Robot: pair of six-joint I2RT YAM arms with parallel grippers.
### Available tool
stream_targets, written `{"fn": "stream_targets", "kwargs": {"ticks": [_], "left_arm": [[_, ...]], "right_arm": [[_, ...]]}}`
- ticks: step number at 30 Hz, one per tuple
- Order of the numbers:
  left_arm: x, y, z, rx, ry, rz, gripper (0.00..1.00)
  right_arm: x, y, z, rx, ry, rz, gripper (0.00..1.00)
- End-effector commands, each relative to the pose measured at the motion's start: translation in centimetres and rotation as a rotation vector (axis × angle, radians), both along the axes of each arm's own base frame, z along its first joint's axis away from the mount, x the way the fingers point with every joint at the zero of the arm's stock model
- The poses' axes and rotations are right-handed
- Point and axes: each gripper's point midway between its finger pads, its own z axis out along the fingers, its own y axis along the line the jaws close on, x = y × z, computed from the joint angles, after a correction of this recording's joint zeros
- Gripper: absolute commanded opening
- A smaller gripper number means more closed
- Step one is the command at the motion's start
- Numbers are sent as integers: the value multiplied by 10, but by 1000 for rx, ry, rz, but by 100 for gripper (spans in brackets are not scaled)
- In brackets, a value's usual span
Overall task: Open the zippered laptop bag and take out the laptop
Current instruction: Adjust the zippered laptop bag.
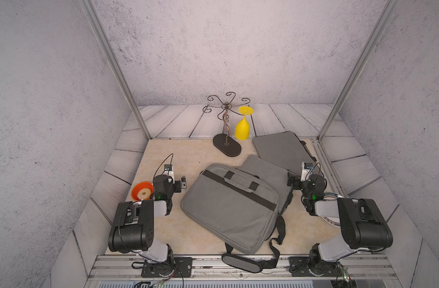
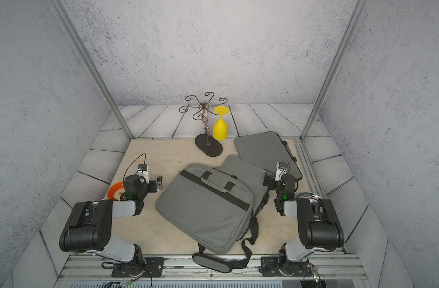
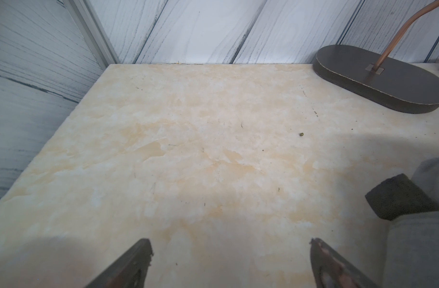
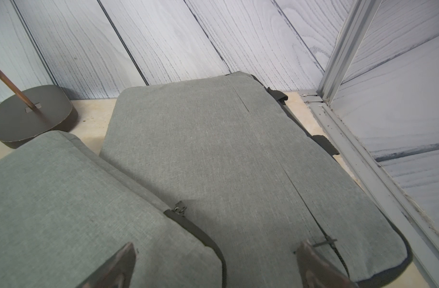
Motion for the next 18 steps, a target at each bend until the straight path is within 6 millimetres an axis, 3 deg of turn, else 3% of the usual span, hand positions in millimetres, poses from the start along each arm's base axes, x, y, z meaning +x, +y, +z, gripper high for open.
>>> {"fn": "stream_targets", "kwargs": {"ticks": [1, 10, 14, 18], "left_arm": [[2, -6, 39, 7, -77, -30, 99], [-35, -11, 118, -189, -37, 67, 99], [-61, -28, 123, -387, 94, 82, 96], [-89, -52, 103, -584, 303, 103, 92]], "right_arm": [[-3, 2, 20, -4, -5, 9, 99], [-13, 37, 95, 95, -3, 191, 99], [-25, 62, 113, 183, 72, 319, 99], [-39, 89, 116, 287, 191, 452, 99]]}}
